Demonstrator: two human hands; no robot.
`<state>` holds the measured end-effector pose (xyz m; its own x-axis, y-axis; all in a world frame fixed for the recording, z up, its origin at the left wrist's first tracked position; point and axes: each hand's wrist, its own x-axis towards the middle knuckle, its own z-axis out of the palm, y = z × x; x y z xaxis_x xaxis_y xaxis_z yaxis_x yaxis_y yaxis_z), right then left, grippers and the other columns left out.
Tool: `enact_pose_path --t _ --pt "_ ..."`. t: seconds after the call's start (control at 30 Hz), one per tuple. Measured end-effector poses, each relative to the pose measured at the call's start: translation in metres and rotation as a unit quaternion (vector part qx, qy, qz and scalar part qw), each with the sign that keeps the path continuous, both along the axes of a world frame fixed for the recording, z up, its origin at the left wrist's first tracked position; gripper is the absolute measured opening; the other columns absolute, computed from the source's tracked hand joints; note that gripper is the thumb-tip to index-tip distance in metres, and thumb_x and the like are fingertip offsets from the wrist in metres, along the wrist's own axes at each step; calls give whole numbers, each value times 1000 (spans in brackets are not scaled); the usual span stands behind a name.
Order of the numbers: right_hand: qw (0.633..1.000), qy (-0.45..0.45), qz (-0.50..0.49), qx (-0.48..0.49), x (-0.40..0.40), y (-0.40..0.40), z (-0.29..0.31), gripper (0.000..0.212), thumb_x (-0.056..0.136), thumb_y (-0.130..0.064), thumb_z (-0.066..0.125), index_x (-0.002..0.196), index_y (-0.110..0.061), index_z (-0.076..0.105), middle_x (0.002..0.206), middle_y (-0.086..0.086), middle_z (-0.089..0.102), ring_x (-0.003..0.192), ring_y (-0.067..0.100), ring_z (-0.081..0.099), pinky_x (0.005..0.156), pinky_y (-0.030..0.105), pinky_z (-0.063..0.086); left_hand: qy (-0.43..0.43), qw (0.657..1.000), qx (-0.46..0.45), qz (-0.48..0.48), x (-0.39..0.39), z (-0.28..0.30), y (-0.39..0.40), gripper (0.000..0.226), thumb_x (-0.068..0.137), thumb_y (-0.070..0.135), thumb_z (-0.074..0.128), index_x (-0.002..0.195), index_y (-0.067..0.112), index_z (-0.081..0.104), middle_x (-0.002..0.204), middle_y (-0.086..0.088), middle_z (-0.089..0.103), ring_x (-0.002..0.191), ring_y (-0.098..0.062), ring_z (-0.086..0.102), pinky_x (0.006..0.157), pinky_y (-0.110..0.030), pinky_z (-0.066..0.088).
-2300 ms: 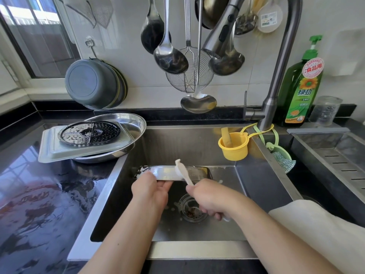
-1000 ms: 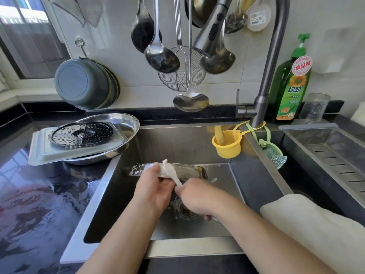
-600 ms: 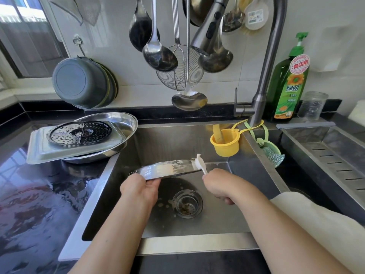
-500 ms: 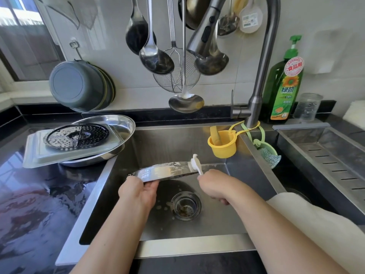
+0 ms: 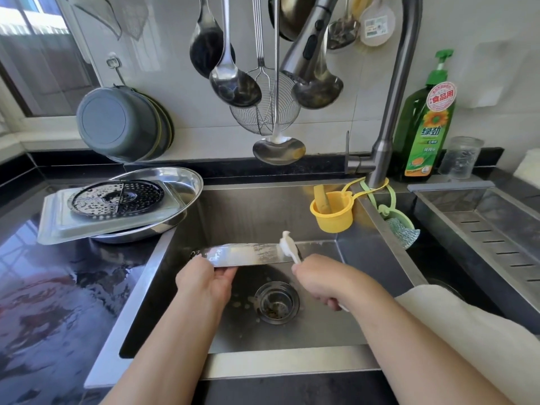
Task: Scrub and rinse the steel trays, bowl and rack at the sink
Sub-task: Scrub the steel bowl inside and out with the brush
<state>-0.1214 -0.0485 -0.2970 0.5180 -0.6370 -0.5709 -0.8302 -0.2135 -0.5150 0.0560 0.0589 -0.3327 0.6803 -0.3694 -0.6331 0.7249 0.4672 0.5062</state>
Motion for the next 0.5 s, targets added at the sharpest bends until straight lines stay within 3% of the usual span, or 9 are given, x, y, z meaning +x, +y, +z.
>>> enact_pose_path --t 0.1,0.17,0.27,0.37,0.43,0.5 --pt "998 43 -37 36 -5 -16 3 18 105 -16 34 101 -10 50 65 5 38 50 15 27 41 18 25 23 999 -4 27 7 0 3 37 108 3 36 141 -2 52 118 -25 67 96 -43 68 47 -54 58" --pt "995 56 -52 61 -2 -16 2 27 105 -23 34 86 -11 48 65 4 37 50 15 24 40 15 23 40 998 -16 49 9 2 4 36 107 3 39 140 0 54 111 -23 69 94 -41 70 42 -50 56" --pt "999 10 -45 12 7 -7 -6 30 102 -34 35 84 -13 48 66 8 44 44 16 30 47 21 25 19 999 -36 27 -8 11 -1 27 110 18 50 133 6 56 102 -14 67 84 -30 68 65 -48 60" --pt "1000 -17 -1 -11 8 10 -2 39 103 -45 35 104 -12 56 70 10 51 44 18 39 45 20 30 -6 999 -38 -25 -29 16 -9 20 109 23 52 118 6 58 103 -15 64 91 -30 66 96 -52 54" --pt "998 -40 42 -36 10 24 2 45 104 -48 35 120 -11 56 78 13 58 49 23 49 45 22 35 -17 999 -35 -34 -30 15 -9 24 110 20 50 126 3 55 102 -18 63 93 -33 66 92 -52 55" --pt "993 -51 88 -62 12 38 8 39 105 -45 38 115 -13 58 80 14 59 49 24 51 45 23 37 -24 999 -30 -33 -24 12 -6 33 110 16 48 138 -2 52 106 -21 65 89 -33 68 76 -50 56"
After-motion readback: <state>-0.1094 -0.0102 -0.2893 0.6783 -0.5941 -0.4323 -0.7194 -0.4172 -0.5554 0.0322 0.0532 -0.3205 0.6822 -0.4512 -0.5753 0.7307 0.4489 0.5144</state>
